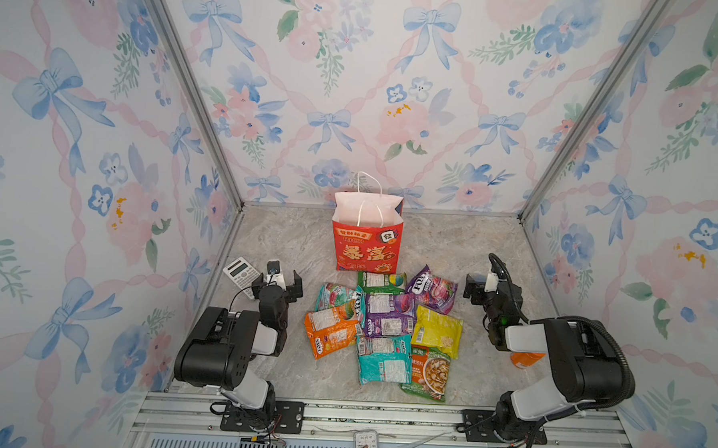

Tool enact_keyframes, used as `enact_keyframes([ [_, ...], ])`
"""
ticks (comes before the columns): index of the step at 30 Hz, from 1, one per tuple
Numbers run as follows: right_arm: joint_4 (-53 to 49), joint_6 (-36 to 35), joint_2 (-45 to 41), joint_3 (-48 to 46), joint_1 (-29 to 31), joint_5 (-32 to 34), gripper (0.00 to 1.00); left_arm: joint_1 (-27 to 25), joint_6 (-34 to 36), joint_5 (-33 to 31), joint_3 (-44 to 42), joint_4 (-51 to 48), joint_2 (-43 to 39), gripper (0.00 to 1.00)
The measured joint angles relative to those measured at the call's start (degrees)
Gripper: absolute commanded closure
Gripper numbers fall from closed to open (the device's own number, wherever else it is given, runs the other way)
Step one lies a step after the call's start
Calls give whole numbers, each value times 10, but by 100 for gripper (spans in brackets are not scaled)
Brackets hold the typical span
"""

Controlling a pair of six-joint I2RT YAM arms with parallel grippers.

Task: Place the snacks into the paper bag

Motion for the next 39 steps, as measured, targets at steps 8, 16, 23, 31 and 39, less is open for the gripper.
enact_keyframes([
  [8,0,0,0,0,0,0,4,0,0,0,0,0,0,2],
  [16,0,0,0,0,7,9,4,0,0,0,0,0,0,2],
  [23,28,-1,0,-17,20,36,3,-8,3,0,0,0,-1,2],
  [31,-160,27,-181,19,23,116,3,-15,-24,-47,37,-140,-132,2],
  [39,-342,110,-338,173,101,162,3,-16,-208,-20,60,-263,-297,2],
])
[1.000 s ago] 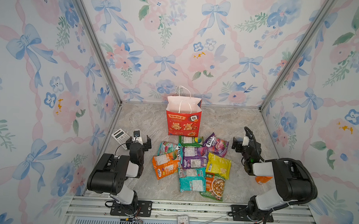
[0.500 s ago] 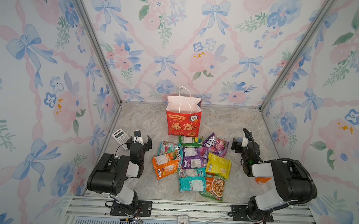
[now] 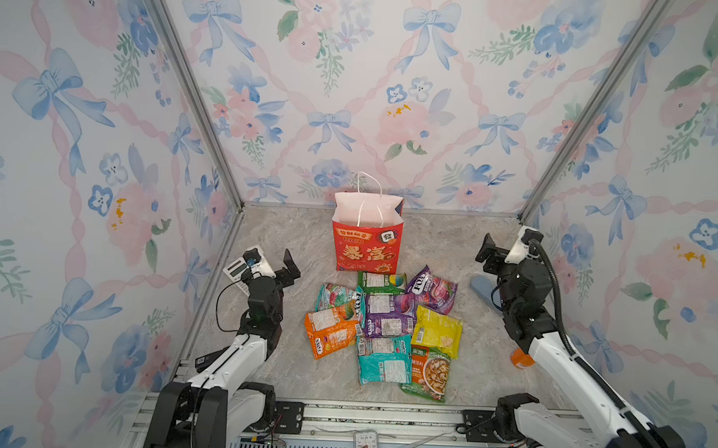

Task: Place the snacks into the paper bag
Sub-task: 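Raise the left gripper toward the paper bag while the right gripper moves over the snacks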

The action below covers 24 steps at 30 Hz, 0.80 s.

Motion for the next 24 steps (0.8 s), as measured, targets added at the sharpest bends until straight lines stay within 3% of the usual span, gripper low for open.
enact_keyframes([
  [6,-4,108,-59,-77,-83,-107,3,5,-79,29,18,-80,-109,2],
  [12,-133,97,-19,-16,-42,-116,3,22,-80,62,137,-222,-114,4],
  [16,-196,80,2,31,-3,-108,4,23,-73,99,236,-307,-72,5],
  [24,-302,60,82,94,22,-116,3,23,-29,224,502,-460,109,16],
])
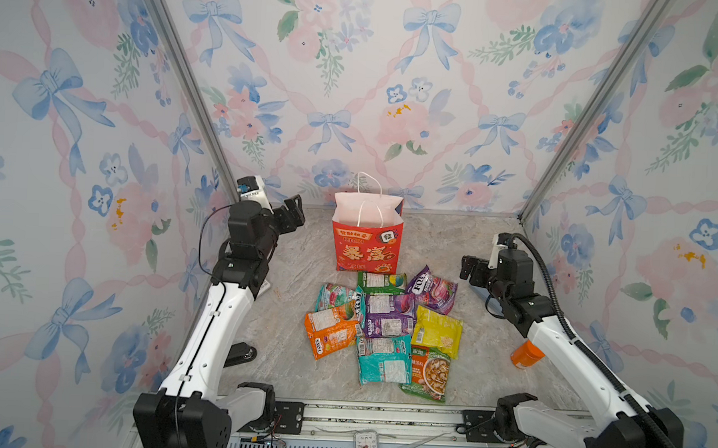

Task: Place the snacks into the paper bag
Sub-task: 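Raise the left gripper toward the paper bag while the right gripper moves over the snacks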

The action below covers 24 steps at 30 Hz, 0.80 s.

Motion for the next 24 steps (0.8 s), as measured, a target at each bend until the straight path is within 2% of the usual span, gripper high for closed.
enact_keyframes([
  [5,-38,-5,16,0,12,-18,3,-2,29,68,166,-103,131,23],
  [11,-57,-6,38,0,16,-48,3,-31,55,93,281,-196,241,27],
  [18,-69,-6,54,1,25,-67,2,-82,93,71,385,-279,315,29],
  [24,-79,-7,58,11,29,-73,2,-111,123,15,442,-337,357,33],
])
